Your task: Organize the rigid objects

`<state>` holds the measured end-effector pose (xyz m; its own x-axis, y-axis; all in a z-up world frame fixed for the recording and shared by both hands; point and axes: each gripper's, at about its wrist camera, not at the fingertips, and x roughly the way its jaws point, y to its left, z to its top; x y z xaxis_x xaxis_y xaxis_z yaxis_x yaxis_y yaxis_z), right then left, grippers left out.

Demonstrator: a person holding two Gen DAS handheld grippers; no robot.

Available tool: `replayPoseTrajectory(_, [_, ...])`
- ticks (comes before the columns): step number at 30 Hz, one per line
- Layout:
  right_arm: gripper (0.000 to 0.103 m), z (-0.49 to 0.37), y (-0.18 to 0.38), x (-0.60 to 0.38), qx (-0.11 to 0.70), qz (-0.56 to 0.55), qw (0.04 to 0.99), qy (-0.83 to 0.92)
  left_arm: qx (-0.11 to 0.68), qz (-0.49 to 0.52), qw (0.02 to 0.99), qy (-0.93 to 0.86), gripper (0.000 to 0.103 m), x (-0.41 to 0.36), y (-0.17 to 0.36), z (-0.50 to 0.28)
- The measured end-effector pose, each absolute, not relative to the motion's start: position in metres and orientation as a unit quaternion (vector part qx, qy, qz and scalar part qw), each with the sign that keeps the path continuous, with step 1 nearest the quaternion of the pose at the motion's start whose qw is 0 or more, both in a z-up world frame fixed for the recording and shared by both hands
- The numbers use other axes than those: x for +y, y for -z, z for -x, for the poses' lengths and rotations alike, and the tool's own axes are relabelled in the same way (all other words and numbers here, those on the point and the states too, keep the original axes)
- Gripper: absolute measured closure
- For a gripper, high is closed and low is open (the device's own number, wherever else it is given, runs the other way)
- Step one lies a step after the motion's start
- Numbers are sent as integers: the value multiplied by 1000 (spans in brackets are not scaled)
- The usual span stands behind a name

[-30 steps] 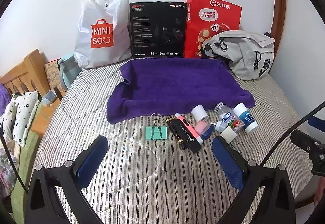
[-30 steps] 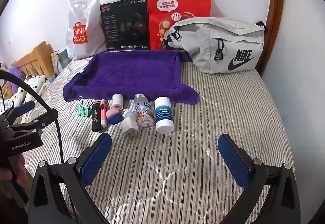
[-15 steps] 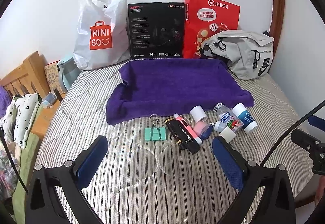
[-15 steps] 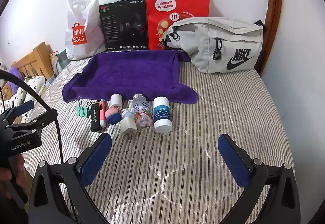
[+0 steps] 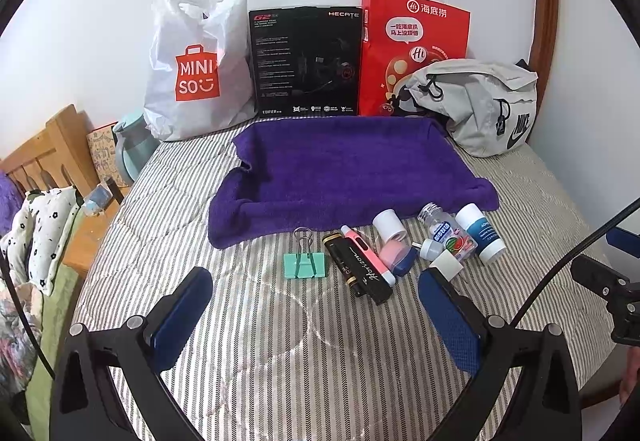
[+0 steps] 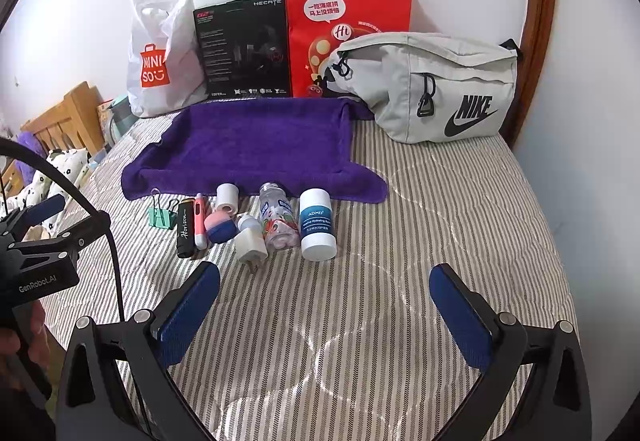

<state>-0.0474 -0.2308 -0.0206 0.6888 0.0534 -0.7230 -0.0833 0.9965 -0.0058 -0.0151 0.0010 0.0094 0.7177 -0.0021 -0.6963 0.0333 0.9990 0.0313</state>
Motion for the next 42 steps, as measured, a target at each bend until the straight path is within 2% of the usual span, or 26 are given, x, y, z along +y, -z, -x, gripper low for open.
replayPoseTrajectory(20, [0, 32, 29, -239, 405, 6, 913, -41, 393, -31, 919, 9, 0, 1, 3, 1])
replayPoseTrajectory(35, [0, -8, 79, -257, 457, 1, 889, -21, 462, -13, 887, 6, 2, 27, 87, -73])
replayPoseTrajectory(39, [0, -19, 88, -257, 468, 0, 884, -19, 465, 3, 885, 13, 7, 31, 96, -84])
replayPoseTrajectory(42, [0, -26, 92, -257, 471, -1, 882, -23, 469, 6, 883, 11, 20, 33, 100, -89])
